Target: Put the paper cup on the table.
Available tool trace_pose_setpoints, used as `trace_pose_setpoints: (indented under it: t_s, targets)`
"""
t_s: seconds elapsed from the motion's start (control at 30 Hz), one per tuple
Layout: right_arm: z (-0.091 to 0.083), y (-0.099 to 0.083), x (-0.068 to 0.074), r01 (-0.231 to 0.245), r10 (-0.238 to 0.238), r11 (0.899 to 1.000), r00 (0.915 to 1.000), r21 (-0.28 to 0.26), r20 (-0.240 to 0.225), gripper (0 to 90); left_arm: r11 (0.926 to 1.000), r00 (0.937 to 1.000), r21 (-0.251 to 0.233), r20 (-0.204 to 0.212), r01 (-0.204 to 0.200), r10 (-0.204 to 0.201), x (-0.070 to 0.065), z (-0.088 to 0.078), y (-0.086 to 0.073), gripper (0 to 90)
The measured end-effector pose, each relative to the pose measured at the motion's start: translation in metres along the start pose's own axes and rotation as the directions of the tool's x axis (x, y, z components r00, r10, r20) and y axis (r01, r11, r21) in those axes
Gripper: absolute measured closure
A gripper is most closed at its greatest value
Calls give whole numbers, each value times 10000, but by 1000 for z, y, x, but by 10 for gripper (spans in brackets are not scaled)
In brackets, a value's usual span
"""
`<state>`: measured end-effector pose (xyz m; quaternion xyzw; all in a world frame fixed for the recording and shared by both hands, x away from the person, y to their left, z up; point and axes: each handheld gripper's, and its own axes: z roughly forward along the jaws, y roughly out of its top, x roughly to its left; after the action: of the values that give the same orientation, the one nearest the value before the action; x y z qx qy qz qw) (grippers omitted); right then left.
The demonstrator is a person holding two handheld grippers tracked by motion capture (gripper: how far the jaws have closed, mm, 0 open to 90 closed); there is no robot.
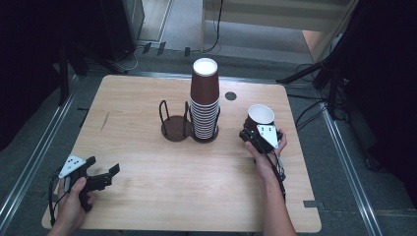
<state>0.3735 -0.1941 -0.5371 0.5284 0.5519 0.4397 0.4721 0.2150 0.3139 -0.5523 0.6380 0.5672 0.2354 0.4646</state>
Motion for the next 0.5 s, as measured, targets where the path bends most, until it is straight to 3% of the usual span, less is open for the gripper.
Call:
trace_pose_setpoints:
  t_s: [0.2,0.5]
  targets:
    - [2,-3,-3,-234,229,9988,9997,433,114,107,10000,10000,-53,-54,-51,51,-1,-1,0,7]
    - [2,-1,-4,-640,645,9962,9979,585,-70,39,9999,9999,-48,-82,-144,143,-1,-1,0,7]
